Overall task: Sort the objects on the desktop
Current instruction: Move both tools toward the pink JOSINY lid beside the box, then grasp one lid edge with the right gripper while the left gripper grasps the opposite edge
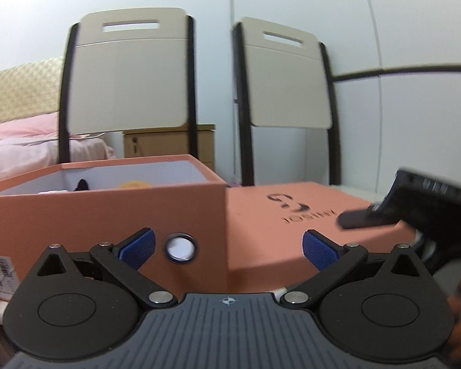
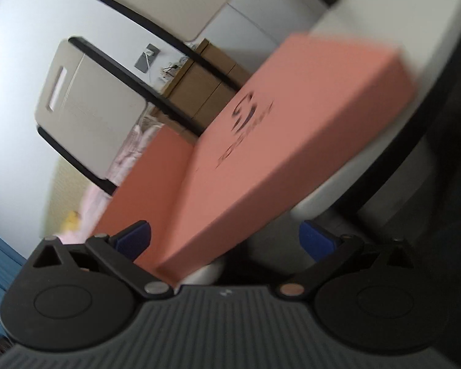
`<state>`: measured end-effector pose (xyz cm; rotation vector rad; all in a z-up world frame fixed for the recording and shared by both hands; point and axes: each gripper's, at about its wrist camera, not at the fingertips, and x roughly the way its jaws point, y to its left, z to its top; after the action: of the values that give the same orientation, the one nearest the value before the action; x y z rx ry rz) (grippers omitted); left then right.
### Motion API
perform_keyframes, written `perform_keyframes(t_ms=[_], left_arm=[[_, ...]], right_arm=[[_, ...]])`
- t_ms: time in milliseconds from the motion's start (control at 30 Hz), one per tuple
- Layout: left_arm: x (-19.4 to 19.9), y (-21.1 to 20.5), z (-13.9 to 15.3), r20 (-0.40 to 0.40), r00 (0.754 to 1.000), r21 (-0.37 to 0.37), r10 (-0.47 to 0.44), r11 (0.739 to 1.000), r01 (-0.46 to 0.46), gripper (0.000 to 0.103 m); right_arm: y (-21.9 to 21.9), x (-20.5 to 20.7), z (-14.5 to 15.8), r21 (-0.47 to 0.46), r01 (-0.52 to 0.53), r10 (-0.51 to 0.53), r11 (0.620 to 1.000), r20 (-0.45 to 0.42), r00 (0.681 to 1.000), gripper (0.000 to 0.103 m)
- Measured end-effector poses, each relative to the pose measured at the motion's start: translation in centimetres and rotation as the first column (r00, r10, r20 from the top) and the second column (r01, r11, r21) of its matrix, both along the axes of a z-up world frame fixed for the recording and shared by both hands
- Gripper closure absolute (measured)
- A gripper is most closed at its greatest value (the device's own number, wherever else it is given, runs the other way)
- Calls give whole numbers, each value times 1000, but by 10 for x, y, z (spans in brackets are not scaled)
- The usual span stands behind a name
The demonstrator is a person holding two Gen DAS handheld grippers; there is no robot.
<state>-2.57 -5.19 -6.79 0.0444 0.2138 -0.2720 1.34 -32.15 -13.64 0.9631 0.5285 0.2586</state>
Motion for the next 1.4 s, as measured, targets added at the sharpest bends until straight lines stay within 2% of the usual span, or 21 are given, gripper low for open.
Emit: perform_keyframes(t_ms=[100,133,167,233,367,400,433,633,900,1100,1200,1267,1300,1400], left_arm=[[3,9,6,-14,1000,-46,26,999,-26,0],[4,11,8,-24,999,-61,31,998,-33,0],[6,14,8,-34,999,-74,35,997,-38,0],[8,18,10,-49,998,-93,42,995,-47,0],[10,22,10,-61,997,-110,43,993,-49,0],[10,22,10,-66,997,-115,41,992,-48,0],[10,23,10,-70,997,-118,38,992,-46,0],[7,21,12,-56,997,-101,43,994,-48,0],[3,19,16,-53,998,-121,17,992,-24,0],[6,19,15,-105,993,-158,-44,987,27,0],[13,21,11,-158,982,-188,-106,979,75,0],[19,24,7,-207,969,-220,-134,972,88,0],[23,27,4,-233,960,-243,-154,965,96,1],[34,35,-4,-301,931,-322,-208,941,106,1]], right_arm=[[17,8,-8,61,14,-14,998,-10,1000,3],[22,10,-11,80,22,-21,997,-15,1000,9],[24,14,-15,101,36,-34,994,-27,999,11],[26,19,-21,134,72,-66,988,-48,997,22],[28,25,-27,172,122,-116,978,-42,992,36],[28,26,-30,192,127,-122,973,-38,992,48],[27,27,-32,210,131,-127,969,-34,991,53],[24,21,-32,231,136,-134,963,-27,991,55],[11,-18,-33,212,150,-148,966,-26,989,55],[1,-57,-29,208,145,-141,967,-35,989,55],[-4,-72,-28,207,139,-135,968,-35,990,54],[-8,-78,-28,194,141,-138,971,-31,990,50],[-11,-80,-27,186,141,-139,972,-26,990,42],[-28,-84,-22,180,129,-133,975,9,991,35]])
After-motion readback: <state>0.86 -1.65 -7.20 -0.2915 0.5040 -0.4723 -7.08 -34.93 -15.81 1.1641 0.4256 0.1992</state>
